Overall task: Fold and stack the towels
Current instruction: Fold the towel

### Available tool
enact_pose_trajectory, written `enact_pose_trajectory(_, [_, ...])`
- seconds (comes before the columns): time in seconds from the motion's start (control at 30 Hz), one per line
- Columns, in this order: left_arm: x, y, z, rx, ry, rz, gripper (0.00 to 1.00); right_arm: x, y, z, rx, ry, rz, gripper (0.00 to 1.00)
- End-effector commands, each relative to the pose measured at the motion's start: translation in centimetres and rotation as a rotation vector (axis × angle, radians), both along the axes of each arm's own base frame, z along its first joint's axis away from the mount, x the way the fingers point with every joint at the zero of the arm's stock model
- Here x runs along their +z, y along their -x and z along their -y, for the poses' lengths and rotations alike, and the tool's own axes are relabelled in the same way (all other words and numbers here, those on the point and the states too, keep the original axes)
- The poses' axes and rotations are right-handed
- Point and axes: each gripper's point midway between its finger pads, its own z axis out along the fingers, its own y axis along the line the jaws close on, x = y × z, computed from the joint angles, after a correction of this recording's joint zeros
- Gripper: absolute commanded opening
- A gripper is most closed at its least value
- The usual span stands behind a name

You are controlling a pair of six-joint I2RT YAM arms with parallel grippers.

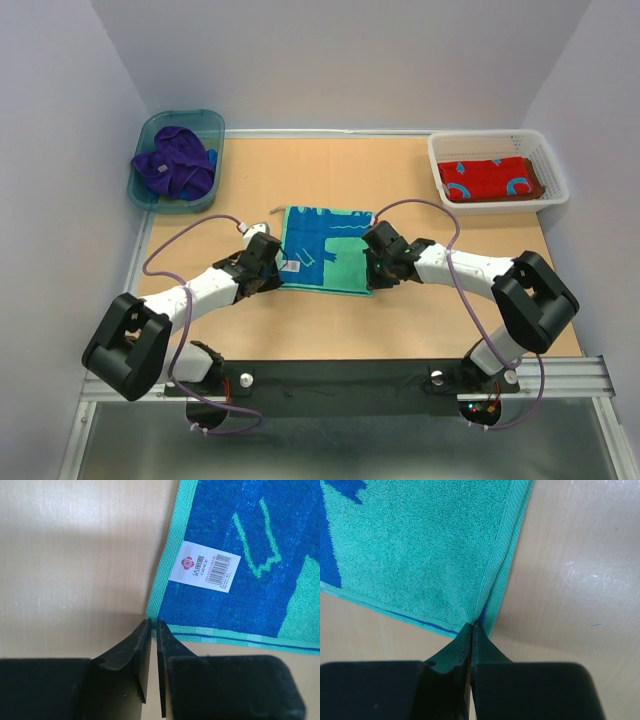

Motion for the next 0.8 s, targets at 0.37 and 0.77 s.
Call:
enact_pose_trajectory(0.37, [0.8,1.2,0.8,-0.028,0.003,-0.003,0.23,0.9,-0.5,-0.3,0.008,-0.003,0.041,0.01])
enact_pose_trajectory(0.77, [-0.2,0.9,0.6,-0.015,-0.04,-0.02,0.22,0.8,-0.5,-0.3,0.007,-0.004,0.04,0.01])
